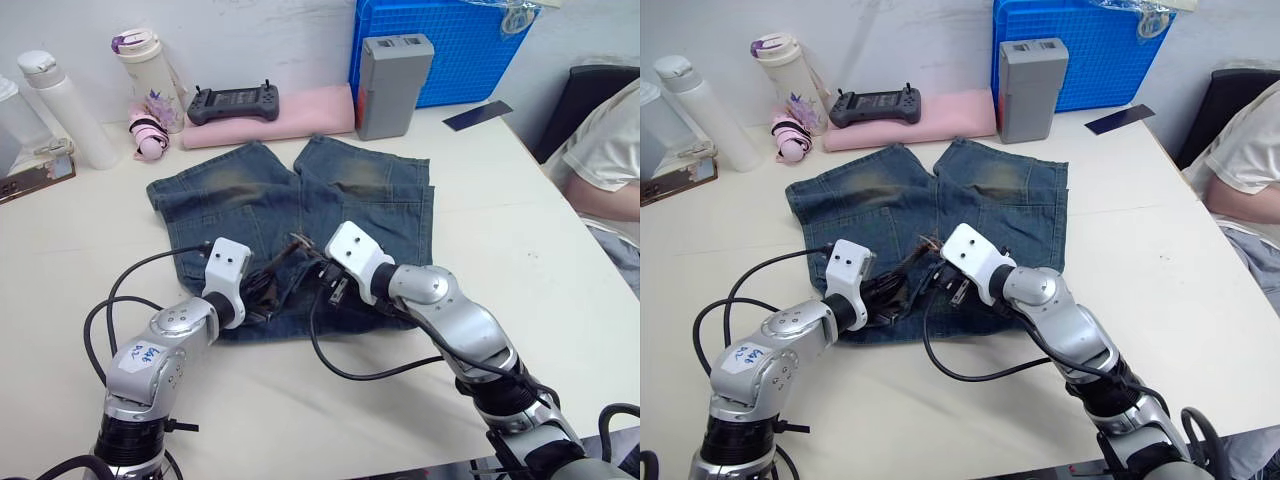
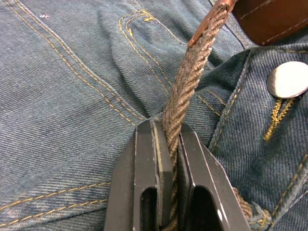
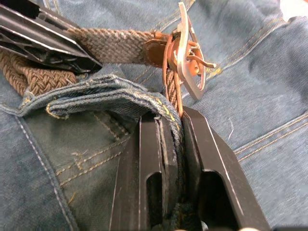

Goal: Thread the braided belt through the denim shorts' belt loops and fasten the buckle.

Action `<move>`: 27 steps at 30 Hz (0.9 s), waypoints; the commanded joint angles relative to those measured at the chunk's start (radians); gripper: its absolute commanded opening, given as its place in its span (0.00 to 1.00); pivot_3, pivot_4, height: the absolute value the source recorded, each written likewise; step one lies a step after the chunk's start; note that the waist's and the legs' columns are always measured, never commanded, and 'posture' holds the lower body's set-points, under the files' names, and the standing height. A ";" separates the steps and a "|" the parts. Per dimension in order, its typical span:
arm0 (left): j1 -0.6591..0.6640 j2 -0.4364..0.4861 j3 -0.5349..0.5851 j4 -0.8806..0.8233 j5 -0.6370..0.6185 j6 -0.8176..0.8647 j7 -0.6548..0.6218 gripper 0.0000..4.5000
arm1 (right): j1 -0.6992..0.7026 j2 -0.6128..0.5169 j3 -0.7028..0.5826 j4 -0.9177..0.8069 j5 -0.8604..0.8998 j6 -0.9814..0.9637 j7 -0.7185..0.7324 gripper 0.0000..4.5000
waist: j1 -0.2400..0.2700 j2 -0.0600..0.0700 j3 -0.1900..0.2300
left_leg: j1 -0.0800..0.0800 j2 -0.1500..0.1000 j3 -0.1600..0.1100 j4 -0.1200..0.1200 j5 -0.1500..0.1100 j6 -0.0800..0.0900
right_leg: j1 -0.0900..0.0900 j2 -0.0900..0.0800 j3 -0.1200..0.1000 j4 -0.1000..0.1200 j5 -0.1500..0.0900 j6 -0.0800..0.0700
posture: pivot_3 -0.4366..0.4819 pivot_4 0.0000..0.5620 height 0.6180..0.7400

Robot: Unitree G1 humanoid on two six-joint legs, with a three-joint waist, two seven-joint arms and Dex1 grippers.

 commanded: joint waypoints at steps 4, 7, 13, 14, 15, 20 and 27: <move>0.029 0.014 -0.024 -0.076 -0.003 -0.046 -0.066 0.00 | -0.009 0.056 -0.047 -0.004 0.095 0.059 0.032 0.00 | -0.002 0.000 0.000 | 0.000 0.000 0.000 0.000 0.000 0.000 | 0.000 0.000 0.000 0.000 0.000 0.000 | 0.48 0.27 0.75; 0.038 0.011 0.002 -0.086 -0.006 -0.049 -0.067 0.00 | -0.009 0.033 -0.044 0.009 0.098 0.051 0.046 0.00 | -0.003 0.000 0.000 | 0.000 0.000 0.000 0.000 0.000 0.000 | 0.000 0.000 0.000 0.000 0.000 0.000 | 0.48 0.27 0.75; 0.035 -0.015 0.006 -0.087 -0.005 -0.061 -0.067 0.00 | -0.008 0.022 -0.042 0.023 0.125 0.055 0.070 0.00 | -0.003 0.000 0.000 | 0.000 0.000 0.000 0.000 0.000 0.000 | 0.000 0.000 0.000 0.000 0.000 0.000 | 0.48 0.27 0.75; 0.036 -0.017 0.006 -0.087 -0.004 -0.061 -0.067 0.00 | -0.007 0.020 -0.041 0.024 0.128 0.053 0.073 0.00 | -0.003 0.000 0.000 | 0.000 0.000 0.000 0.000 0.000 0.000 | 0.000 0.000 0.000 0.000 0.000 0.000 | 0.48 0.27 0.75; 0.037 -0.020 0.007 -0.082 -0.001 -0.064 -0.067 0.00 | -0.005 0.019 -0.042 0.021 0.140 0.052 0.085 0.00 | -0.003 0.000 0.000 | 0.000 0.000 0.000 0.000 0.000 0.000 | 0.000 0.000 0.000 0.000 0.000 0.000 | 0.48 0.27 0.75; 0.029 -0.025 -0.002 -0.062 0.009 -0.076 -0.071 0.00 | -0.003 -0.015 -0.024 -0.007 0.173 0.014 0.155 0.00 | -0.003 0.000 0.000 | 0.000 0.000 0.000 0.000 0.000 0.000 | 0.000 0.000 0.000 0.000 0.000 0.000 | 0.48 0.27 0.75; -0.011 -0.044 -0.060 -0.037 0.013 -0.118 -0.114 0.00 | -0.015 -0.042 -0.008 0.013 0.181 -0.039 0.229 0.00 | -0.003 0.000 0.000 | 0.000 0.000 0.000 0.000 0.000 0.000 | 0.000 0.000 0.000 0.000 0.000 0.000 | 0.48 0.27 0.75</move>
